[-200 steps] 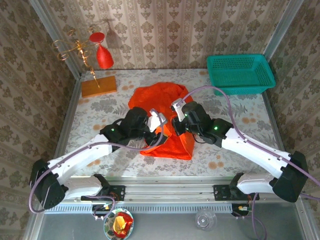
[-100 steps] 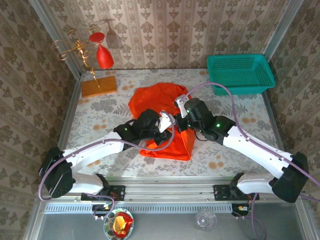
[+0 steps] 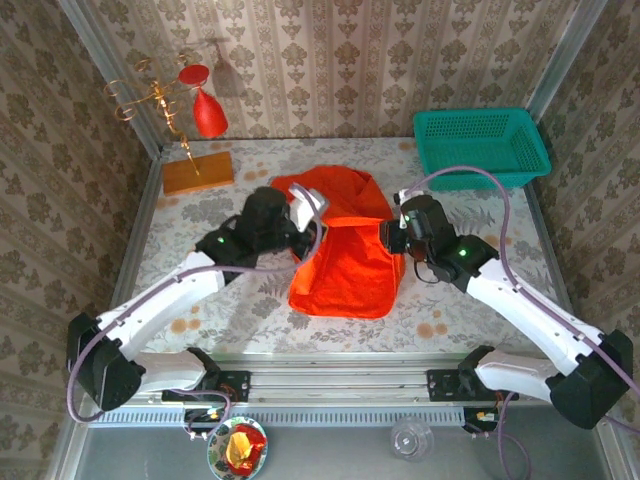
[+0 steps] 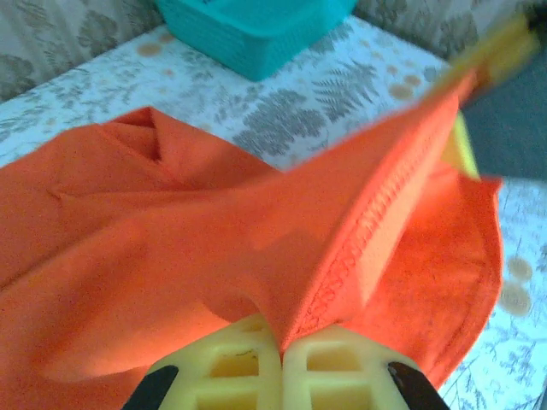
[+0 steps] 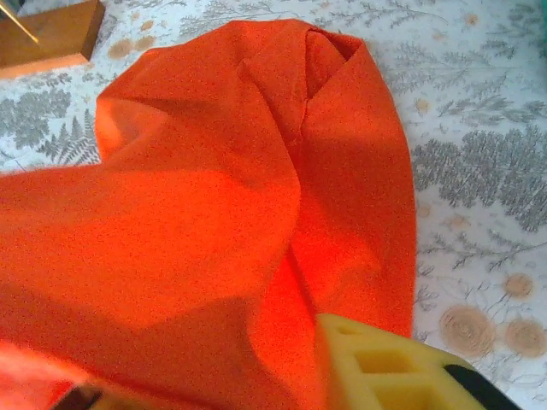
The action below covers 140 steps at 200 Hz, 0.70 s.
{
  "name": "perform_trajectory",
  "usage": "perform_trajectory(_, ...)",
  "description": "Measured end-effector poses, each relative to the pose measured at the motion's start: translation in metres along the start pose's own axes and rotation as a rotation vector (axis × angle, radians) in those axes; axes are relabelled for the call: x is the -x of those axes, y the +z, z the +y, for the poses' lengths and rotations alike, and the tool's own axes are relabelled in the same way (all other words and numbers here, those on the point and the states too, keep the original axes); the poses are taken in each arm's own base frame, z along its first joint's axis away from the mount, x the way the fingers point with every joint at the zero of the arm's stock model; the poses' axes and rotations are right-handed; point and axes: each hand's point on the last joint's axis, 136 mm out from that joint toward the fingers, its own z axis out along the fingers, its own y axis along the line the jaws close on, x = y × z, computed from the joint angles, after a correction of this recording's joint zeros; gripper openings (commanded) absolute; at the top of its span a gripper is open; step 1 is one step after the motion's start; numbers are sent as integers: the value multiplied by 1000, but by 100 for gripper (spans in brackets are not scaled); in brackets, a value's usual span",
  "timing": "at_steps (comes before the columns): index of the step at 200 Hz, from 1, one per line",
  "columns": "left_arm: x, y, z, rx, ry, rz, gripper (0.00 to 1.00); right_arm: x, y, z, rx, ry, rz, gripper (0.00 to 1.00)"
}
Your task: Fold the inside-out t-shirt
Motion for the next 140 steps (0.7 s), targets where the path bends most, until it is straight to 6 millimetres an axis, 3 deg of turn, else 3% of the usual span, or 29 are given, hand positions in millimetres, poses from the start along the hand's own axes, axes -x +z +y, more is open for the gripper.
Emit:
perform_trajectory(16, 15, -6, 8, -8, -22, -16, 0, -9, -9, 2, 23, 46, -8, 39)
perform_trajectory(32, 24, -8, 3, -45, -24, -15, 0, -19, -21, 8, 73, 104, -28, 43)
perform_trajectory(59, 25, -8, -6, -96, -27, 17, 0, -39, -39, 36, 194, 159, -45, 44)
perform_trajectory(85, 17, -7, -9, -119, -32, 62, 0, -59, -44, 73, 288, 133, -42, 25)
perform_trajectory(108, 15, -10, -13, -135, -26, 84, 0, -88, -37, 107, 328, 38, -31, 13)
perform_trajectory(125, 18, -14, -16, -150, -22, 85, 0, -114, -18, 130, 315, -44, -3, 8)
perform_trajectory(140, 20, -16, -19, -163, -17, 84, 0, -129, 3, 136, 278, -79, 5, 4)
